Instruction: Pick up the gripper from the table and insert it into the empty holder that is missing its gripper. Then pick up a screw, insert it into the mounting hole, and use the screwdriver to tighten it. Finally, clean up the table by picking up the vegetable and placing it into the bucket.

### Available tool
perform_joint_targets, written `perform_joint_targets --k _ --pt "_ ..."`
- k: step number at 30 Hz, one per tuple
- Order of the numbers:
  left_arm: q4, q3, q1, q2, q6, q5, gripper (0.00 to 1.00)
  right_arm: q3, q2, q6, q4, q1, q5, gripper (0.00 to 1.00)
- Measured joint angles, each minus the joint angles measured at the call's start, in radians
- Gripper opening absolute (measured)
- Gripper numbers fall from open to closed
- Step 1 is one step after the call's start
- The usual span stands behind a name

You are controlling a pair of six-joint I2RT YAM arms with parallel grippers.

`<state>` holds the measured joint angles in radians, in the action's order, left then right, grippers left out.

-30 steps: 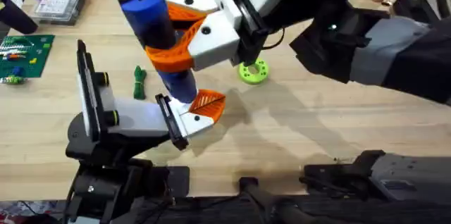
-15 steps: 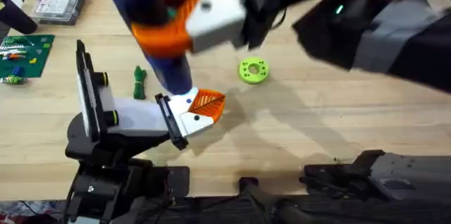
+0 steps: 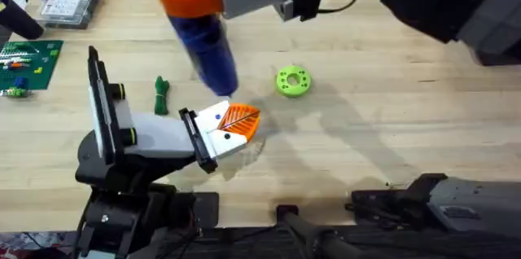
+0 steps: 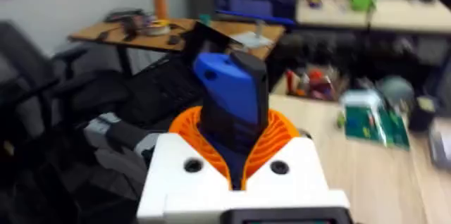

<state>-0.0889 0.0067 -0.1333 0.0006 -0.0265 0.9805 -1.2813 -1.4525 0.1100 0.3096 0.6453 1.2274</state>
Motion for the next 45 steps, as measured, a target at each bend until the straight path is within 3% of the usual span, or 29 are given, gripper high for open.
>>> perform_joint_targets --k 4,8,11,24,35,45 --pt "0.0 0.0 0.0 0.0 0.0 0.0 0.016 -0.046 -0.002 -0.151 -0.351 -0.043 -0.117 0.051" --pt "0.0 0.0 0.0 0.0 0.0 0.0 0.016 -0.161 -0.008 -0.363 -0.732 -0.058 -0.347 0.052" --pt "0.0 0.0 0.0 0.0 0.0 0.0 0.016 -0.233 -0.008 -0.489 -0.854 -0.058 -0.522 0.051" --pt "0.0 0.0 0.0 0.0 0.0 0.0 0.016 -0.274 -0.008 -0.729 -1.065 -0.068 -1.042 0.052" --pt "0.0 0.0 0.0 0.0 0.002 -0.001 0.006 -0.266 -0.165 -0.839 -1.128 -0.229 -1.242 0.05" --pt "0.001 0.0 0.0 0.0 0.002 -0.009 0.006 0.047 -0.18 -1.15 -0.912 -0.344 -1.353 0.046"
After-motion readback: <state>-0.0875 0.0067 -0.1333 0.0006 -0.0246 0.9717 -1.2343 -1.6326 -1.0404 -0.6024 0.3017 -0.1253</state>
